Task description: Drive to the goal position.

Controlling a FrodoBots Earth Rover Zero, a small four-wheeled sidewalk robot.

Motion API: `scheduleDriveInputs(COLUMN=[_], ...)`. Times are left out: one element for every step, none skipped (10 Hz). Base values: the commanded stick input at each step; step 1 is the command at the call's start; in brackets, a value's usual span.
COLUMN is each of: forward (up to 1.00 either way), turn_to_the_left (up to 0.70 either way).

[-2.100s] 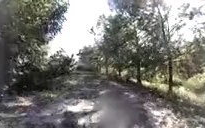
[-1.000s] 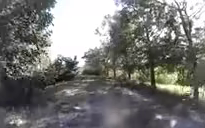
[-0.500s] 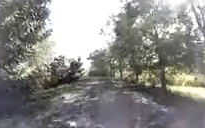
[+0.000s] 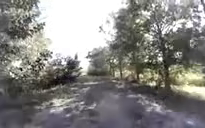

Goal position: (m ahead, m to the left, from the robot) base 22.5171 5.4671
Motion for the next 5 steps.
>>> scheduleDriveInputs(forward=[0.85,0.85,0.85,0.85,0.85], turn_to_the_left=[0.00,0.00,0.00,0.00,0.00])
